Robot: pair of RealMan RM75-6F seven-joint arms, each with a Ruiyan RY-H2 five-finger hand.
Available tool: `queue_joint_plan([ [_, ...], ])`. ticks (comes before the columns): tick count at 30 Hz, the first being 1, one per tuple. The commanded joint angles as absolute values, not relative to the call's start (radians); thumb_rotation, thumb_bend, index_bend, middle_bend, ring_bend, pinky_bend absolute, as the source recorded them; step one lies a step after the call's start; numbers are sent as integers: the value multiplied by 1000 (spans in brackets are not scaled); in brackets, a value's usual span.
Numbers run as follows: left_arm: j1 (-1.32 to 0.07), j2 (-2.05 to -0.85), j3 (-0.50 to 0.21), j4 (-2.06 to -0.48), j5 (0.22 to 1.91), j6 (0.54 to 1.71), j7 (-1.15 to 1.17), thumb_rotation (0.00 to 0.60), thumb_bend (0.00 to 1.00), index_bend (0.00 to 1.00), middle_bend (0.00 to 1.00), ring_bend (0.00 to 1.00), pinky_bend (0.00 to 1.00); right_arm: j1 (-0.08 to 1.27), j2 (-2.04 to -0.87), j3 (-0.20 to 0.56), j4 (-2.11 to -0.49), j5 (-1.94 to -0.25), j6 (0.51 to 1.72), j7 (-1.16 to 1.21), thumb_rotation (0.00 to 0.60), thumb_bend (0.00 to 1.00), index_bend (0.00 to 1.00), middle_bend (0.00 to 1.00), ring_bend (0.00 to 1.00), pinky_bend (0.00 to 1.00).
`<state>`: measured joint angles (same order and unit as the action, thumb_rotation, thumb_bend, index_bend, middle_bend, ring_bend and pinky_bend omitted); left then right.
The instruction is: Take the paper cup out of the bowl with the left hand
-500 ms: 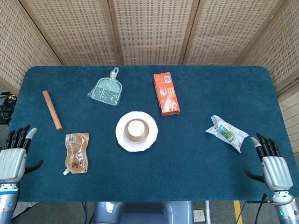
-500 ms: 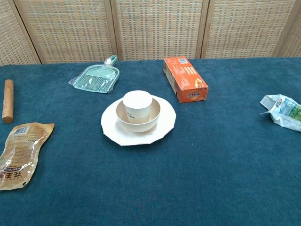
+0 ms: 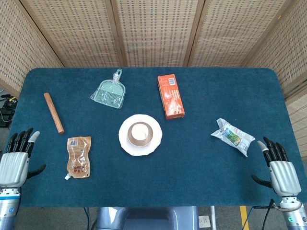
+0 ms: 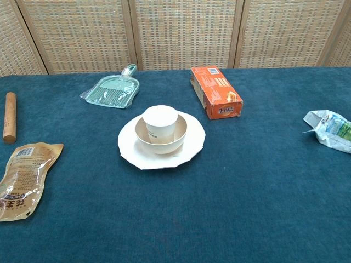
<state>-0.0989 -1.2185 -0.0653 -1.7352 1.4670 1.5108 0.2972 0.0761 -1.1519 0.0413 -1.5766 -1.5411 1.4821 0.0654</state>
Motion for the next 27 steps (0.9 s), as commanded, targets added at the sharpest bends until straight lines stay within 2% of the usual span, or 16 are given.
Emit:
queue_joint_plan([
  [1,-135,-1220,-88,-1751,1445,1463,316,600,39,0,0,0,0,79,-1149,52,-1574,-1525,1478,76,600,126,0,0,0,0],
  [9,-331,-1239,-205,-1826,1344,1247,460,600,47,23,0,0,0,95,-1154,78,-1542,-1486,1454,100,600,126,0,0,0,0],
  [17,-567,-1319,-309,-1803,1112,986,586,600,68,140,0,0,0,112,-1171,109,-1481,-1438,1423,167,600,126,0,0,0,0],
  [22,-710,-1389,-331,-1716,975,873,670,600,68,137,0,0,0,121,-1186,121,-1425,-1414,1400,209,600,125,0,0,0,0],
  [27,-825,-1467,-333,-1646,862,836,743,600,68,136,0,0,0,125,-1189,131,-1389,-1384,1374,248,600,125,0,0,0,0],
])
